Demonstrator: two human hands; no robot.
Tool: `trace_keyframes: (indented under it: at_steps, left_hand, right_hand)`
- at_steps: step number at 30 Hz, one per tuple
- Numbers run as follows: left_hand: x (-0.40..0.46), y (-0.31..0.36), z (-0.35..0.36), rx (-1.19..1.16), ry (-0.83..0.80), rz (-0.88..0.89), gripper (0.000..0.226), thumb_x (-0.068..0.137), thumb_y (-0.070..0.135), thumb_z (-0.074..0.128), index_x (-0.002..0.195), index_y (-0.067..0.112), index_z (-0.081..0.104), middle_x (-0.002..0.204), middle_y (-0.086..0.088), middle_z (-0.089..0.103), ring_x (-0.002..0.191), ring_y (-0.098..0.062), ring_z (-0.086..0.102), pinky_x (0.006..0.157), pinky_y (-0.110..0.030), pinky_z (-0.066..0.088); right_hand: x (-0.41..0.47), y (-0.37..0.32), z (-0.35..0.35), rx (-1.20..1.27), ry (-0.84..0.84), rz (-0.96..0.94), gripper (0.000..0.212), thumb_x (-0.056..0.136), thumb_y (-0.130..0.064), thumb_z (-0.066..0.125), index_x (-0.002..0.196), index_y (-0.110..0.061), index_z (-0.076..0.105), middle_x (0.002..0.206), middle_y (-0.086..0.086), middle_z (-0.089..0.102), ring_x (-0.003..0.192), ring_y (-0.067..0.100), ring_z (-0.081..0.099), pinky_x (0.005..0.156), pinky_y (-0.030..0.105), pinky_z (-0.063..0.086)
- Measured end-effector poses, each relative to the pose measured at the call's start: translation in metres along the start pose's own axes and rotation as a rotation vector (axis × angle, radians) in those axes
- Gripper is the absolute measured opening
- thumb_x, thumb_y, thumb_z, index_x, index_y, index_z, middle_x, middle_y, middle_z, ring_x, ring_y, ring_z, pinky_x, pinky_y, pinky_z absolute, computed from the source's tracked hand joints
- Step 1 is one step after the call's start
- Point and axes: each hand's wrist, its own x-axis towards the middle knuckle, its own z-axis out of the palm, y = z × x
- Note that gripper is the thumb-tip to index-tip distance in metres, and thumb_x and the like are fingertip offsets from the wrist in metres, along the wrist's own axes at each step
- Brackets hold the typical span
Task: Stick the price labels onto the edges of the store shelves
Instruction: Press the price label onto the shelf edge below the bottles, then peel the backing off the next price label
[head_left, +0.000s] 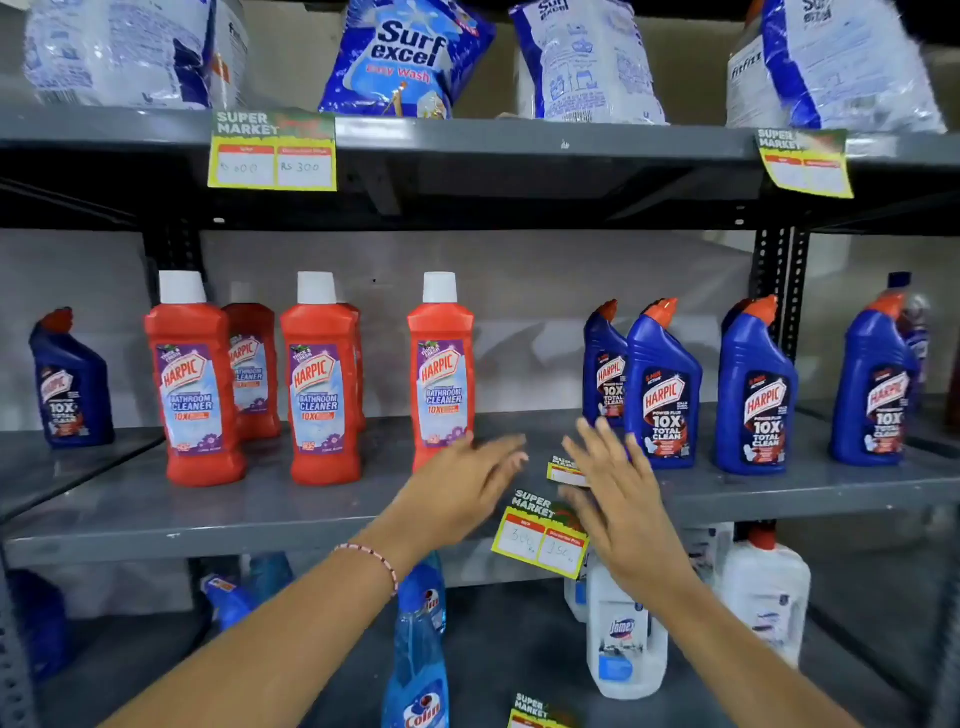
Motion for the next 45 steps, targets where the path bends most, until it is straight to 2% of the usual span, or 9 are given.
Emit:
trace_keyframes:
  at_steps: [4,8,12,18,25,28,36,40,45]
  left_hand:
    - [-0.004,0.011,0.030,-0.239,0.000,-0.028,0.012,0.086,0.014,0.068,0.094,0.010,0.076,0.091,-0.007,0.079,0.077,-0.013,0.068,0.097,-0.029,0.049]
    - [-0.025,0.007,0.042,-0.354,0.149,-0.079,0.017,0.073,0.001,0.064,0.082,0.009,0.077,0.079,-0.004,0.079,0.076,-0.014,0.071,0.111,-0.015,0.033]
    - [-0.072,-0.006,0.030,-0.452,0.317,-0.221,0.021,0.074,0.000,0.075,0.080,0.021,0.076,0.088,0.014,0.075,0.078,0.001,0.070,0.085,-0.011,0.051]
    - [-0.119,-0.066,-0.015,-0.373,0.481,-0.531,0.029,0.071,0.003,0.080,0.073,0.031,0.075,0.086,0.024,0.072,0.071,0.001,0.069,0.072,-0.014,0.054]
    - [-0.132,-0.102,-0.043,-0.223,0.521,-0.581,0.015,0.069,0.012,0.084,0.074,0.024,0.075,0.072,0.006,0.071,0.066,-0.009,0.065,0.069,-0.028,0.055]
    - [-0.134,-0.110,-0.047,-0.125,0.543,-0.563,0.025,0.063,0.015,0.087,0.075,0.023,0.067,0.075,0.011,0.056,0.070,-0.001,0.055,0.063,-0.008,0.042]
    - [-0.123,-0.088,-0.036,-0.176,0.681,-0.425,0.035,0.074,-0.023,0.058,0.074,0.012,0.060,0.095,0.015,0.049,0.077,-0.005,0.057,0.066,-0.007,0.044]
    - [-0.089,-0.059,-0.012,-0.246,0.622,-0.325,0.036,0.072,-0.023,0.056,0.072,0.013,0.063,0.092,0.003,0.054,0.081,-0.011,0.058,0.068,-0.014,0.046]
    - [-0.028,-0.012,0.031,-0.373,0.466,-0.301,0.032,0.076,-0.013,0.061,0.083,0.018,0.066,0.094,0.004,0.061,0.075,-0.015,0.060,0.066,-0.011,0.046]
  right_hand:
    - [-0.036,0.011,0.017,0.016,-0.081,0.009,0.039,0.096,-0.033,0.043,0.131,-0.021,0.055,0.146,0.003,0.049,0.145,0.010,0.021,0.120,0.038,0.012]
    - [-0.043,0.000,0.018,0.187,0.082,0.086,0.020,0.089,-0.030,0.055,0.100,-0.027,0.071,0.125,-0.013,0.063,0.134,0.003,0.043,0.118,0.042,0.019]
    - [-0.036,-0.044,0.034,0.328,0.168,0.134,0.009,0.081,-0.033,0.069,0.089,-0.032,0.071,0.092,-0.037,0.062,0.095,-0.011,0.060,0.110,0.037,0.030]
    - [0.008,-0.142,0.092,0.345,0.079,0.201,0.011,0.081,-0.043,0.061,0.085,-0.035,0.068,0.081,-0.018,0.068,0.083,-0.001,0.056,0.079,0.033,0.027]
    - [0.026,-0.189,0.123,0.226,0.132,0.265,0.008,0.079,-0.041,0.069,0.081,-0.034,0.066,0.078,-0.015,0.067,0.079,0.013,0.056,0.075,0.034,0.022]
    - [0.027,-0.185,0.120,0.187,0.132,0.306,0.020,0.073,-0.045,0.076,0.085,-0.035,0.064,0.086,-0.015,0.063,0.085,0.011,0.053,0.077,0.034,0.022]
    - [0.033,-0.108,0.062,0.002,0.301,0.552,0.024,0.081,-0.014,0.065,0.093,-0.034,0.060,0.102,-0.009,0.064,0.099,0.019,0.053,0.079,0.037,0.022]
    - [0.040,0.002,0.023,-0.211,-0.072,0.934,0.024,0.079,-0.045,0.060,0.099,-0.032,0.063,0.105,0.011,0.063,0.109,0.037,0.052,0.102,0.059,0.029]
    - [0.060,0.019,0.008,0.165,-0.168,0.813,0.015,0.079,-0.021,0.071,0.070,-0.033,0.070,0.078,-0.012,0.069,0.086,0.017,0.063,0.082,0.031,0.033]
